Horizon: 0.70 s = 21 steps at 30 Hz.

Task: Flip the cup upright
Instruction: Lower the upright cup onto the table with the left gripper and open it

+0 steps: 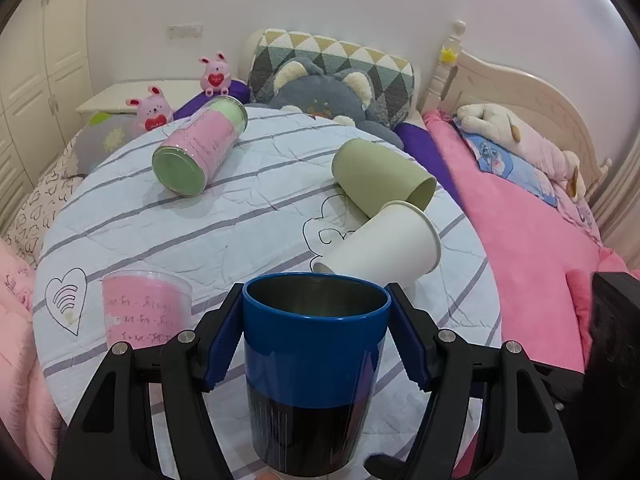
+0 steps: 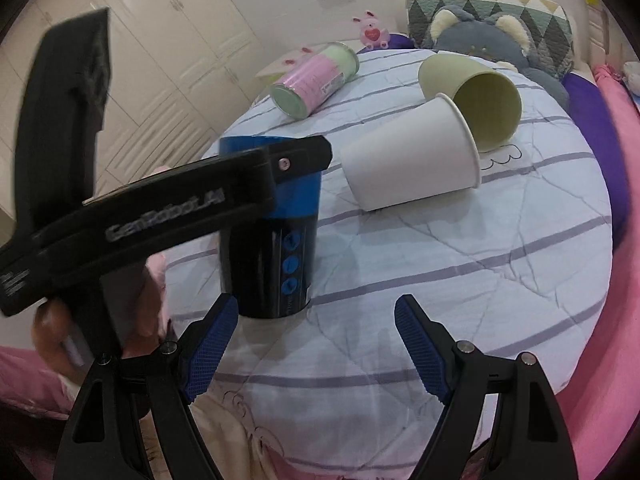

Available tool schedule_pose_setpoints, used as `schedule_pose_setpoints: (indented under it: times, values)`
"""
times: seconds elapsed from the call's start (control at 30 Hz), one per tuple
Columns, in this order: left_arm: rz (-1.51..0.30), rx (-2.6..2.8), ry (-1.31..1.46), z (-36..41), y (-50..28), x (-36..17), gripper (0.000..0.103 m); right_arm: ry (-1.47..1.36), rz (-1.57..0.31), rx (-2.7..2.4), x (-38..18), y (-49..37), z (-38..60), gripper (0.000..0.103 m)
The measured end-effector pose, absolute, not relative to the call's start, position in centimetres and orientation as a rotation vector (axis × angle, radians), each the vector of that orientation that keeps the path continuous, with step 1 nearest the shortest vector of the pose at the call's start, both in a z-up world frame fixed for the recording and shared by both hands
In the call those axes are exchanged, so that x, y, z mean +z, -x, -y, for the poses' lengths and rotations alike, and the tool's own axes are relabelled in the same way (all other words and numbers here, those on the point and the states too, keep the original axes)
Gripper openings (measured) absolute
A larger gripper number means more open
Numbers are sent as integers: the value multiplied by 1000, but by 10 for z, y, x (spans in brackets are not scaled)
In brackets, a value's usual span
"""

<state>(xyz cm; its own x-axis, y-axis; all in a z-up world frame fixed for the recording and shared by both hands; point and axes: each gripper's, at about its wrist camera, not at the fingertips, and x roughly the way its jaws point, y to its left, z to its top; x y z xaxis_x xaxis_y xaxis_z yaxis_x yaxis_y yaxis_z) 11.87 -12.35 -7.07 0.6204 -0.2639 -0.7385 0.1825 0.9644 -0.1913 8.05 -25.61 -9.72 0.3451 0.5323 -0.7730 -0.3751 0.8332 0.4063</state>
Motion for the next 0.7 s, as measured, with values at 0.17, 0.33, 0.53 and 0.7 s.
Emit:
schedule_pose_setpoints:
  times: [0.17,0.33,0.53,0.7]
  values:
    - [-839,-258,74,124,-109,-69,69,-166,-1064,570,-107,-87,254,82]
    - [-841,-261,70,120,-101,-69,69,-193,-1058,570,-114,-92,256,82]
    - [-851,-253,56,117,-97,-71,70,-172,-1079,542,-128,-94,255,82]
    - [-947,-252,60,120,-117,-80,74,-163,-1079,546,-124,-90,253,82]
